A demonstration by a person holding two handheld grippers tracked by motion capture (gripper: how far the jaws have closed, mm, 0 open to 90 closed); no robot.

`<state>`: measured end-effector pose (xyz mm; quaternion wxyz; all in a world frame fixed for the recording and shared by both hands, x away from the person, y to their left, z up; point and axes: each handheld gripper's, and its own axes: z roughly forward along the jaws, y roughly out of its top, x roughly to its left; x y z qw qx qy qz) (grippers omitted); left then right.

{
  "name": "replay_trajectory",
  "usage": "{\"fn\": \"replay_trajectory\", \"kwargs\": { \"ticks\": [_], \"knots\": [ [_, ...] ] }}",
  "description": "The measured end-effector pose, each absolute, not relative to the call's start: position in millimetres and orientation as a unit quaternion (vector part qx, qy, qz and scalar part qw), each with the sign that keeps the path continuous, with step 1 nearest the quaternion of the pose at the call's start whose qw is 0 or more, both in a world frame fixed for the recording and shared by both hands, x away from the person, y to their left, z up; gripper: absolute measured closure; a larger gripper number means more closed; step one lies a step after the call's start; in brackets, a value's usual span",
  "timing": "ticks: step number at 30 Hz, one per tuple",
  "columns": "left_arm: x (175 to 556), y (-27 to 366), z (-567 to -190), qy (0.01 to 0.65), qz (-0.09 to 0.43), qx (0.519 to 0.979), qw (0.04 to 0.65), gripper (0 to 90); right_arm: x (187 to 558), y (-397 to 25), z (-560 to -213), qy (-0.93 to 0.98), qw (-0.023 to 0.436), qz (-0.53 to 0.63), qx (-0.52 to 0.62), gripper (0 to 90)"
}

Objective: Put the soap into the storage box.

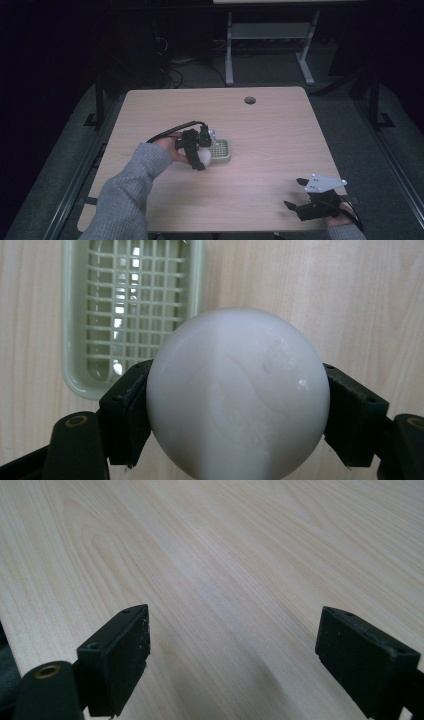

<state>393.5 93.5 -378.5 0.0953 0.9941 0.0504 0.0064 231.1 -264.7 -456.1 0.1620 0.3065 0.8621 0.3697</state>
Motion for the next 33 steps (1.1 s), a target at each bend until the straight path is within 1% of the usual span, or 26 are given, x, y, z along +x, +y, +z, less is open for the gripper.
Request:
{"fn": "replay_trajectory", "kwargs": {
  "ticks": [10, 22, 33],
  "knots": [
    [409.0, 84.2, -381.9, 0.055, 0.003, 0.994, 0.092, 23.8, 230.9, -265.6, -455.5, 0.860, 0.163, 0.374, 0.307, 13.8],
    [420.7, 76.7, -381.6, 0.058, 0.012, 0.993, 0.102, 23.8, 231.0, -266.5, -455.4, 0.858, 0.163, 0.376, 0.308, 13.8],
    [432.3, 70.0, -380.2, 0.062, 0.016, 0.993, 0.096, 23.7, 230.9, -267.2, -455.0, 0.858, 0.165, 0.376, 0.309, 13.8]
  ]
}}
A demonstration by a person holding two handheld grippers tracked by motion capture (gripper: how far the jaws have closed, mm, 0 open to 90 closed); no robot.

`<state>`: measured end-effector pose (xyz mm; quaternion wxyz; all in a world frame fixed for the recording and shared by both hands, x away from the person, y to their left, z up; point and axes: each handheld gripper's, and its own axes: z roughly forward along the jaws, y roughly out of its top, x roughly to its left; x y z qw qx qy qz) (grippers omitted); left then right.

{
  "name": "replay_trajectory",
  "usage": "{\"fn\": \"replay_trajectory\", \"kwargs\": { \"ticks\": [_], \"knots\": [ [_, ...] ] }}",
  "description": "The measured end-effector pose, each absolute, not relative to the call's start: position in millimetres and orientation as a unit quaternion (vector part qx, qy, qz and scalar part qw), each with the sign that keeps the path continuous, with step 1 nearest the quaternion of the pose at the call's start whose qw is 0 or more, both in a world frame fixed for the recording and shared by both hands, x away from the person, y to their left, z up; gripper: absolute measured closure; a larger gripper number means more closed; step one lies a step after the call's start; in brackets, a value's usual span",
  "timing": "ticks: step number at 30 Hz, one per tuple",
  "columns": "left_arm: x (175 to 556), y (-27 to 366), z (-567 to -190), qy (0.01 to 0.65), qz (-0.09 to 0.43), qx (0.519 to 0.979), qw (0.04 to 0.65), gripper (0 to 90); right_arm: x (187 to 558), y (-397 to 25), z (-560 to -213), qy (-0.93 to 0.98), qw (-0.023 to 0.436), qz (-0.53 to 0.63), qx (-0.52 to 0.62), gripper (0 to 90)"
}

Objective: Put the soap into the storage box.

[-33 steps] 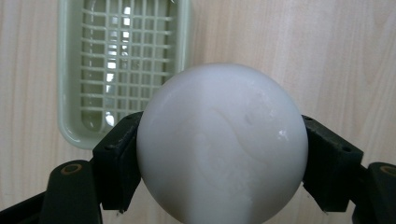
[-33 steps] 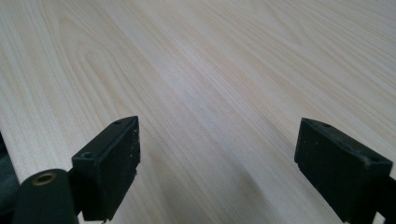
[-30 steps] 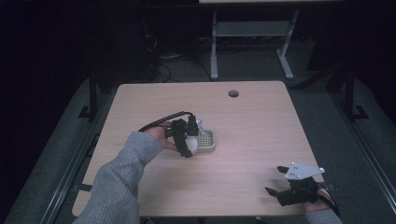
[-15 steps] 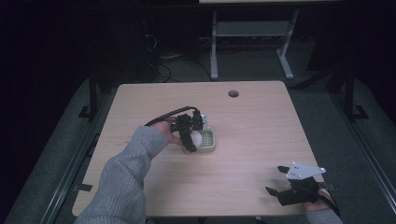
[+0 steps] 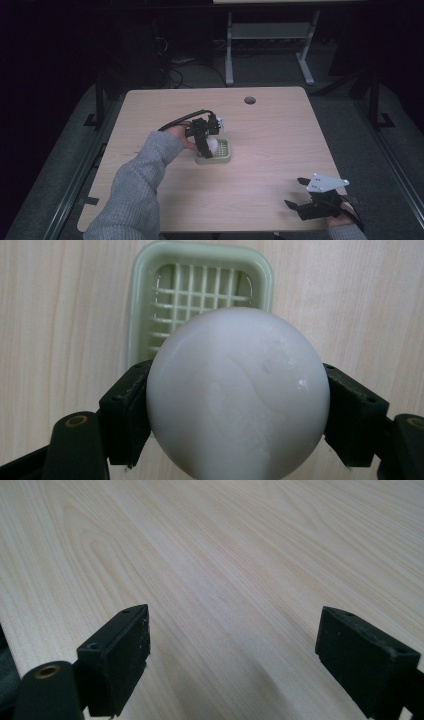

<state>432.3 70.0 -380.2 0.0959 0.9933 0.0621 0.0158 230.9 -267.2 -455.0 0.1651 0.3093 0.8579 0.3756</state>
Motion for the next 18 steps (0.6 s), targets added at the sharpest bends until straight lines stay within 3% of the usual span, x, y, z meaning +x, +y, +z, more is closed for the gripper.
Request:
{"fn": "replay_trajectory", "kwargs": {
  "ticks": [18],
  "knots": [
    [447.1, 54.2, -397.6, 0.070, 0.005, 0.994, 0.088, 23.7, 230.3, -266.6, -454.0, 0.858, 0.165, 0.377, 0.306, 13.8]
  ]
}}
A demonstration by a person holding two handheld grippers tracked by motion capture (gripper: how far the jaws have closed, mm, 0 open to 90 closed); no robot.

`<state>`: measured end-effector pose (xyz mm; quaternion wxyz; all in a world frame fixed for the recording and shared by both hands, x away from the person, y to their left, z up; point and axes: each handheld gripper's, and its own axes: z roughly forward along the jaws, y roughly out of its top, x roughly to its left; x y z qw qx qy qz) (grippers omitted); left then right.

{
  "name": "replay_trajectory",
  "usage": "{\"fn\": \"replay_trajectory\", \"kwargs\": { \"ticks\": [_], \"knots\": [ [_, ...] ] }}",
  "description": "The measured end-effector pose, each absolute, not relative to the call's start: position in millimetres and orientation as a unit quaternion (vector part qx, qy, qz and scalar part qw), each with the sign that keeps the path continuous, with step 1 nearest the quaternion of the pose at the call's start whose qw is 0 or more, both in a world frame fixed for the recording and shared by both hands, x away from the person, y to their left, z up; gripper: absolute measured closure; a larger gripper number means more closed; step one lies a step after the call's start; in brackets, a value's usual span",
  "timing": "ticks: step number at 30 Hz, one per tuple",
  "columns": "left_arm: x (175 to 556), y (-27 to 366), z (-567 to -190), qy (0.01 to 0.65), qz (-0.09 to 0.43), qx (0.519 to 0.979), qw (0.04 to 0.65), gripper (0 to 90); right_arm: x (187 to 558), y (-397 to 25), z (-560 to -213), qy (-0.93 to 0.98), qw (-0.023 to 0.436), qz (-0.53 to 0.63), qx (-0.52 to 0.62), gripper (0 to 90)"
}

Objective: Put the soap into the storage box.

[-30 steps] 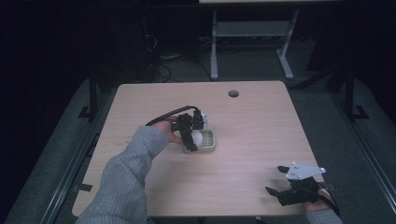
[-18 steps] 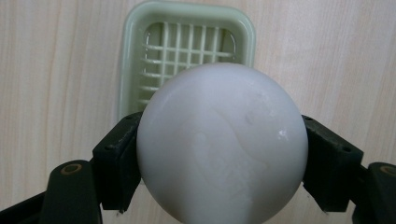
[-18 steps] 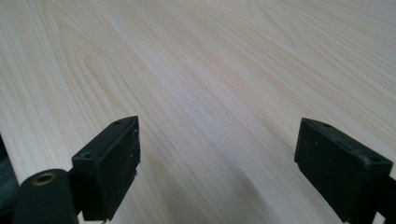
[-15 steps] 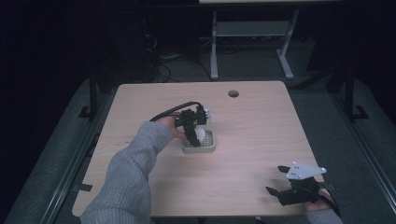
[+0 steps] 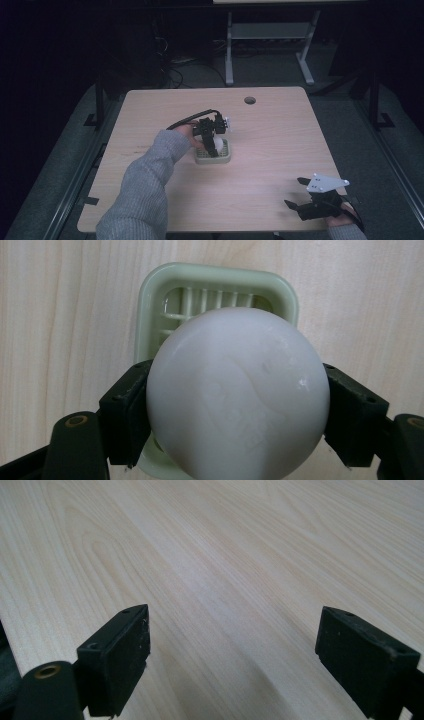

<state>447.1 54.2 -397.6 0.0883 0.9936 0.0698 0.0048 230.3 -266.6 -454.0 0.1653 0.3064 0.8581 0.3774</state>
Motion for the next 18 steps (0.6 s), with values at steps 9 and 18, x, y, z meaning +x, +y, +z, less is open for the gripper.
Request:
{"fn": "replay_trajectory", "kwargs": {
  "ticks": [9, 18],
  "knots": [
    [451.1, 55.0, -403.5, 0.078, -0.003, 0.994, 0.080, 23.8, 230.1, -266.3, -454.1, 0.858, 0.167, 0.377, 0.307, 13.8],
    [454.5, 52.7, -407.0, 0.078, -0.003, 0.994, 0.079, 23.7, 230.3, -267.0, -453.6, 0.859, 0.170, 0.376, 0.303, 13.8]
  ]
}}
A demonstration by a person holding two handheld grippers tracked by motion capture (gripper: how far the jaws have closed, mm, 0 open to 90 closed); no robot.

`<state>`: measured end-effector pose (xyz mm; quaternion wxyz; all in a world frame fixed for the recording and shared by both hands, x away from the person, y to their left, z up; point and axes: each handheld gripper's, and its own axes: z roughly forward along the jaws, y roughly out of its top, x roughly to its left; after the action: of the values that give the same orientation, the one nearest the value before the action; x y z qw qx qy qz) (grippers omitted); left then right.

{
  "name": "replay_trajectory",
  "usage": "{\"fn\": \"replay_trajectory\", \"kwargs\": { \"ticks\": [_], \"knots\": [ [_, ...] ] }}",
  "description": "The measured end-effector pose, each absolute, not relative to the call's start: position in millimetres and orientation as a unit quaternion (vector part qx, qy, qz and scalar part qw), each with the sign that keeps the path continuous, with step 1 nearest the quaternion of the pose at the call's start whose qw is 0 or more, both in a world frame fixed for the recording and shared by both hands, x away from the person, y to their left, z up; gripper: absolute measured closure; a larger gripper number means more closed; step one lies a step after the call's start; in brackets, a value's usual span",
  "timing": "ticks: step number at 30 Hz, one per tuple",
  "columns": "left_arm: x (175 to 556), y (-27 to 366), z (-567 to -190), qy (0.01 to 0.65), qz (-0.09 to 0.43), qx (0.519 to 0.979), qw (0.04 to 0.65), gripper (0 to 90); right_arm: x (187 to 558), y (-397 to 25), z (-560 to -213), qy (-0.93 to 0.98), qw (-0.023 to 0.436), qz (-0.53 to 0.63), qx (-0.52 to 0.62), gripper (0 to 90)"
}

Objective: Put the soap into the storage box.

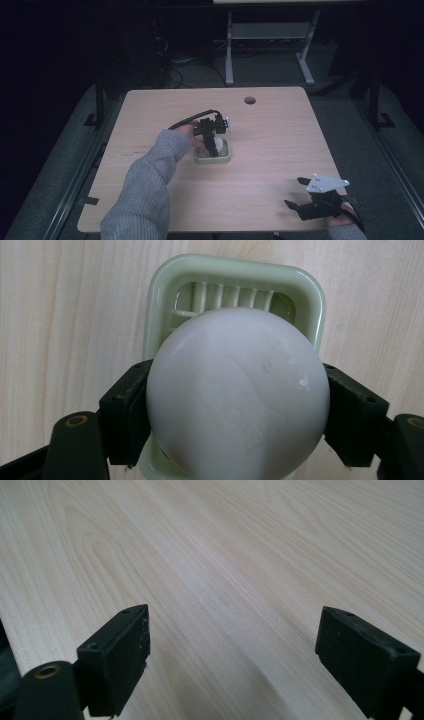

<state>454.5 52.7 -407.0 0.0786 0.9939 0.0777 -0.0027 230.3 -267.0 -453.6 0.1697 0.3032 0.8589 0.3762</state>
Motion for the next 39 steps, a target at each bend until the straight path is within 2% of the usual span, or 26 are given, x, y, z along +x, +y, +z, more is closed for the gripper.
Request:
{"fn": "replay_trajectory", "kwargs": {
  "ticks": [39],
  "knots": [
    [457.2, 54.4, -411.5, 0.079, -0.005, 0.994, 0.073, 23.2, 229.8, -267.0, -452.9, 0.858, 0.168, 0.381, 0.301, 13.8]
  ]
}}
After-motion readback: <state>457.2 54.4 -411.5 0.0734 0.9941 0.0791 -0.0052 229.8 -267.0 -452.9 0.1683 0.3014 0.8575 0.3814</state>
